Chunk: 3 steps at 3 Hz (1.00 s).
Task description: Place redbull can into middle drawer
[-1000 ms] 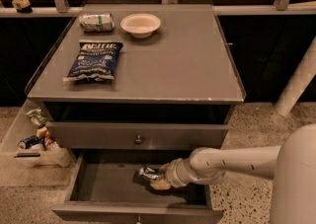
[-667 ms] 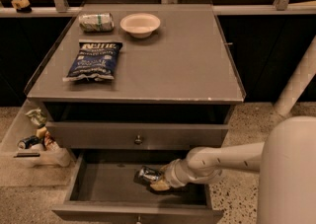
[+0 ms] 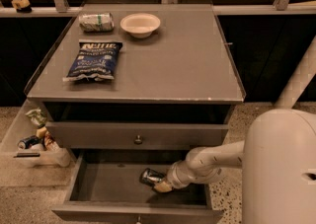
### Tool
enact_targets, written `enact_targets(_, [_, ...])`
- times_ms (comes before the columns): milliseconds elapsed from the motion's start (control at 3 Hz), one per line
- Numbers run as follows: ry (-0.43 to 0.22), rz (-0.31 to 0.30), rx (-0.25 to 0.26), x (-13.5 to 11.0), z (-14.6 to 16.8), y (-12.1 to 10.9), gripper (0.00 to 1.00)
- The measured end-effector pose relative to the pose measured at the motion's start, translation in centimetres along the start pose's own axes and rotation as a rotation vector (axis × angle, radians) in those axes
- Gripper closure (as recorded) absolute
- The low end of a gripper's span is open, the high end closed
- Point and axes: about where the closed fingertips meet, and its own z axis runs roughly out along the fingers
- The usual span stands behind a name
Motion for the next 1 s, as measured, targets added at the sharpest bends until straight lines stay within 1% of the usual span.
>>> enact_targets(667, [0.0,0.0,0.0,0.0,0.01,0.01,0.34])
enact_targets(1000, [0.0,0.0,0.0,0.0,0.01,0.01,0.13])
